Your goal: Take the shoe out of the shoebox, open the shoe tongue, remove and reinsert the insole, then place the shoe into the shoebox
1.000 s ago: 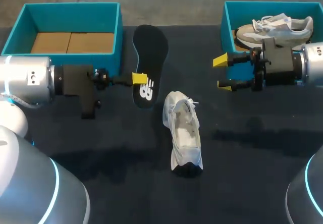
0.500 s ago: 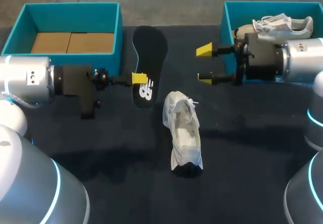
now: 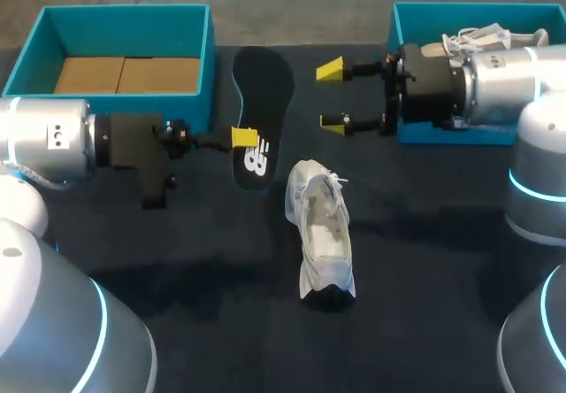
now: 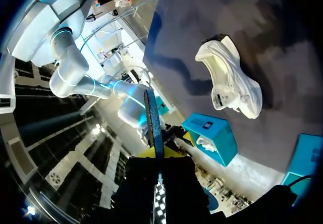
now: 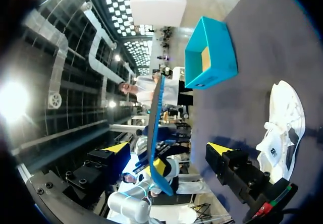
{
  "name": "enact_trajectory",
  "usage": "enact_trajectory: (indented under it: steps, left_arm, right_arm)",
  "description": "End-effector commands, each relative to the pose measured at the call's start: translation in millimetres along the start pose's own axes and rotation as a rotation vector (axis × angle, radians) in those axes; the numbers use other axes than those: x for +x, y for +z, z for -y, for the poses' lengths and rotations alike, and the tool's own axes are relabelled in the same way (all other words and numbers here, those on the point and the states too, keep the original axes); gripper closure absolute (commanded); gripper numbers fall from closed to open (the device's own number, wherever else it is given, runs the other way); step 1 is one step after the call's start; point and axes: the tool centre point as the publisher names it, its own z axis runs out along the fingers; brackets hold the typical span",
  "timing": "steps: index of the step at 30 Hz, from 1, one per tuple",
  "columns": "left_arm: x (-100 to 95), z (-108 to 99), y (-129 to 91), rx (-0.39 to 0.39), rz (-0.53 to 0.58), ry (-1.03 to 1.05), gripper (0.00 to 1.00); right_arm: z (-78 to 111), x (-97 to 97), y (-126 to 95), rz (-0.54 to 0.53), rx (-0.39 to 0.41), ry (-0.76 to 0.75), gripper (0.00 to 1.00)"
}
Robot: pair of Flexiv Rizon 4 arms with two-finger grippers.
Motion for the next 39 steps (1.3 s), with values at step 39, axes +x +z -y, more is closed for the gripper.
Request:
enact_trajectory:
  steps: [39]
  left_arm:
    - [0.0, 1, 1, -0.004, 0.001, 0.003, 1.00]
  right_arm:
    - [-7.0, 28.1, 50, 0.003, 0.035, 0.154, 0.03]
